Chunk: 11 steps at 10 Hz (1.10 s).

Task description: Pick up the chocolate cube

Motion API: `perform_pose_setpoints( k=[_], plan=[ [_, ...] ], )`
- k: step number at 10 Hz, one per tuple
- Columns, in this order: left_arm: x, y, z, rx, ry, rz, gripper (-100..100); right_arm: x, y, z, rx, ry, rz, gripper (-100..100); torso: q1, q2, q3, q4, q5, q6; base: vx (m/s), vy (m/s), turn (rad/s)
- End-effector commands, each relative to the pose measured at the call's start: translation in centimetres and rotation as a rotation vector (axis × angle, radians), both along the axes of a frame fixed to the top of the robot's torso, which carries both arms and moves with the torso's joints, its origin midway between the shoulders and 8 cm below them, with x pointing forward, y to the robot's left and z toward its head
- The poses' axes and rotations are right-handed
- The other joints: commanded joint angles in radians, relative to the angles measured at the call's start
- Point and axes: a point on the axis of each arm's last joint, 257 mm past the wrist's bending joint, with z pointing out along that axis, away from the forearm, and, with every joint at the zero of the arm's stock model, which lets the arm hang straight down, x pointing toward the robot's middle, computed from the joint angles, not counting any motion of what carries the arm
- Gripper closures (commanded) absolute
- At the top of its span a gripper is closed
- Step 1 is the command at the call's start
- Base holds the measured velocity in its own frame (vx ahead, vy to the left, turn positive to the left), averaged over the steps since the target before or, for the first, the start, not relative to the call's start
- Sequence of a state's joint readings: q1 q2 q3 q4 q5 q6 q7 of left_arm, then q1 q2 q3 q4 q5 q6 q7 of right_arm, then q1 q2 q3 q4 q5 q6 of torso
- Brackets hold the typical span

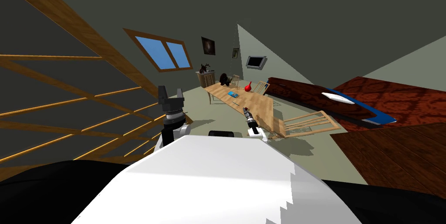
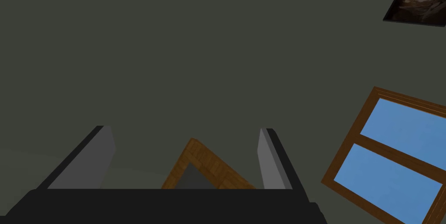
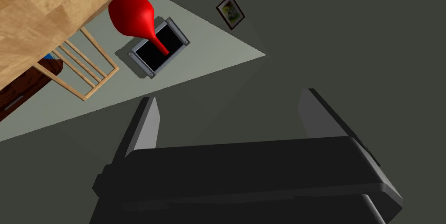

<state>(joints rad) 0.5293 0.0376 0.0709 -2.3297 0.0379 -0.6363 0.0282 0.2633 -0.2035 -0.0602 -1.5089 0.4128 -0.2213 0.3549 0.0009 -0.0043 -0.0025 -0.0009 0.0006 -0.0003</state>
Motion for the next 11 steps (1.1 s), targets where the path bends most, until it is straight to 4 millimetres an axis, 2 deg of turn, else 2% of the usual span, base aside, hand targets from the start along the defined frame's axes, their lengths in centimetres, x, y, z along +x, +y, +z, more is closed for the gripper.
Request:
perform_pose_setpoints(
  k=[1, 4, 6, 9, 11],
  plan=[
    [0.0, 0.0, 0.0, 0.000, 0.000, 0.000, 0, -0.1, -0.8, -1.9, -0.048, 0.049, -0.005, -100, 0.000, 0.000, 0.000, 0.000, 0.000, 0.000, 0.044, 0.022, -0.002],
    [0.0, 0.0, 0.0, 0.000, 0.000, 0.000, 0, -0.5, -2.0, -5.0, -0.129, 0.131, -0.008, -100, -0.001, -0.001, -0.001, 0.000, 0.000, 0.000, 0.064, 0.011, 0.008],
    [0.0, 0.0, 0.0, 0.000, 0.000, 0.000, 0, -0.7, -2.6, -6.4, -0.170, 0.168, -0.009, -100, -0.001, -0.002, -0.001, 0.000, 0.000, 0.000, 0.068, 0.005, 0.022],
    [0.0, 0.0, 0.0, 0.000, 0.000, 0.000, 0, -1.2, -4.5, -9.5, -0.288, 0.264, -0.005, -100, -0.004, -0.002, -0.001, 0.000, -0.001, 0.000, 0.078, -0.031, 0.040],
    [0.0, 0.0, 0.0, 0.000, 0.000, 0.000, 0, -1.7, -5.3, -10.9, -0.324, 0.305, -0.004, -100, -0.004, -0.003, -0.002, -0.001, -0.001, 0.000, 0.076, -0.028, 0.028]
  ],
)
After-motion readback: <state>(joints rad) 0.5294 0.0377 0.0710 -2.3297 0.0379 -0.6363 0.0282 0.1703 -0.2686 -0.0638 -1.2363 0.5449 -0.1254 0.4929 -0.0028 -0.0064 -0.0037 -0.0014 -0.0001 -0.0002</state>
